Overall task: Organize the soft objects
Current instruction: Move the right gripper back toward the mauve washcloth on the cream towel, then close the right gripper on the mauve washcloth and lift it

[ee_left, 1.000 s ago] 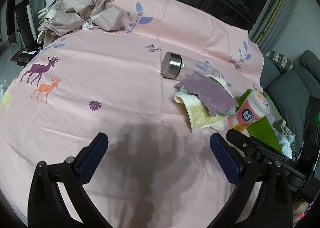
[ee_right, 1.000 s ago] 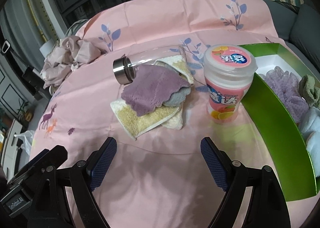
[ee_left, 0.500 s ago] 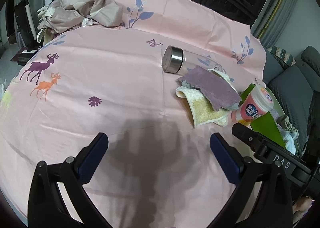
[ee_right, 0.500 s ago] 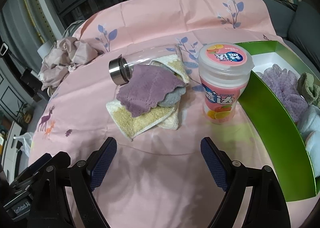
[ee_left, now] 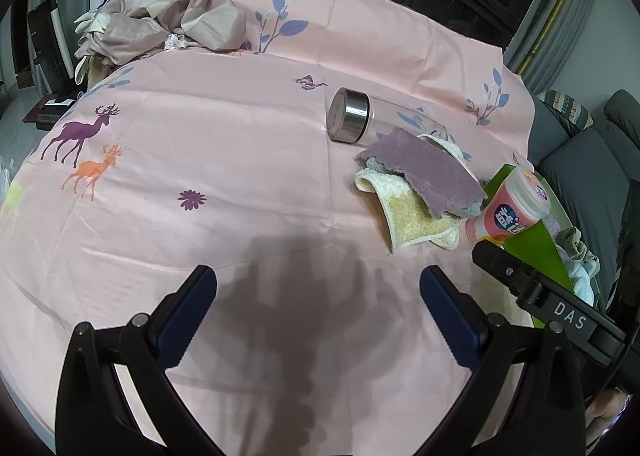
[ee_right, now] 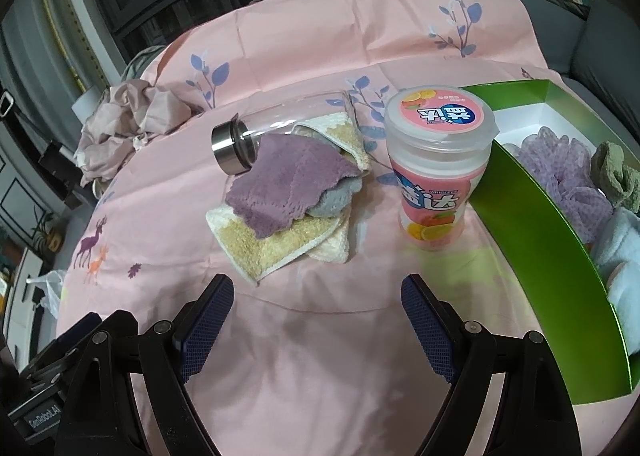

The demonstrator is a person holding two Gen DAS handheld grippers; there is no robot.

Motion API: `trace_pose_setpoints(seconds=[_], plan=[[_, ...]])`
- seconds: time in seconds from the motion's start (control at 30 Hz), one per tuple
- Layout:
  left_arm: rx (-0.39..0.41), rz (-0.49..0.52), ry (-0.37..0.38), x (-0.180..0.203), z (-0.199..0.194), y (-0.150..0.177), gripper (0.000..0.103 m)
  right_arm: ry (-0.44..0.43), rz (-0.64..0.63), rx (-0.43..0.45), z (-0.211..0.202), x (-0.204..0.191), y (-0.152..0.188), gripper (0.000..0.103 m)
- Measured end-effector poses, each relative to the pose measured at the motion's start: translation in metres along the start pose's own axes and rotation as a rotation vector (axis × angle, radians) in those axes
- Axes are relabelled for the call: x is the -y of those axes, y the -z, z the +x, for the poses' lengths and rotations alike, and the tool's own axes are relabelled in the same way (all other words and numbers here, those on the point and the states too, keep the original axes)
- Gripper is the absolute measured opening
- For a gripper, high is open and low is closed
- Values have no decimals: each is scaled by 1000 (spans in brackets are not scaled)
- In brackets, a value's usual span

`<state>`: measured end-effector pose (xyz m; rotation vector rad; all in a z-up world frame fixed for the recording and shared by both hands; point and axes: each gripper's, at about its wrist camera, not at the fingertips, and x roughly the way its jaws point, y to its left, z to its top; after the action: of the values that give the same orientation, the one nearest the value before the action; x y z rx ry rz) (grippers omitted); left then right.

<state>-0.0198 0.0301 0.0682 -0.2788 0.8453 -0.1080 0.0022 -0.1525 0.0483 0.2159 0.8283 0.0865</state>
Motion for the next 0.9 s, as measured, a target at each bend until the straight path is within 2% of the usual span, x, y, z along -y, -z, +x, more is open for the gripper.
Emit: trace_pose_setpoints(seconds=[0.23, 0.43, 0.6, 0.7, 0.8, 0.83, 0.87, 0.9], plan=[[4, -15, -6, -5, -4, 0, 101, -37, 1, 22, -5, -1, 0, 87], [-9, -9, -65, -12, -1, -2, 101, -65, 14, 66, -21, -1, -8, 87], [-39, -41, -47, -19, 2, -4, 101, -90, 6, 30, -13, -11, -25, 87], [-42, -49, -47, -21, 1, -4, 101, -96, 20, -17, 6, -25, -39, 87], [-44, -45, -43, -21, 1, -5, 101, -38, -6, -55, 27, -45, -49, 87], [-46, -42, -49, -22, 1, -5, 101, 14, -35, -60, 39, -53, -53, 86], [-46, -39, -55, -21, 2, -5, 101, 67, -49, -62, 48, -57, -56, 83], [-45, -33, -64, -21, 2, -5, 101, 101, -48, -65, 56, -59, -58, 74]])
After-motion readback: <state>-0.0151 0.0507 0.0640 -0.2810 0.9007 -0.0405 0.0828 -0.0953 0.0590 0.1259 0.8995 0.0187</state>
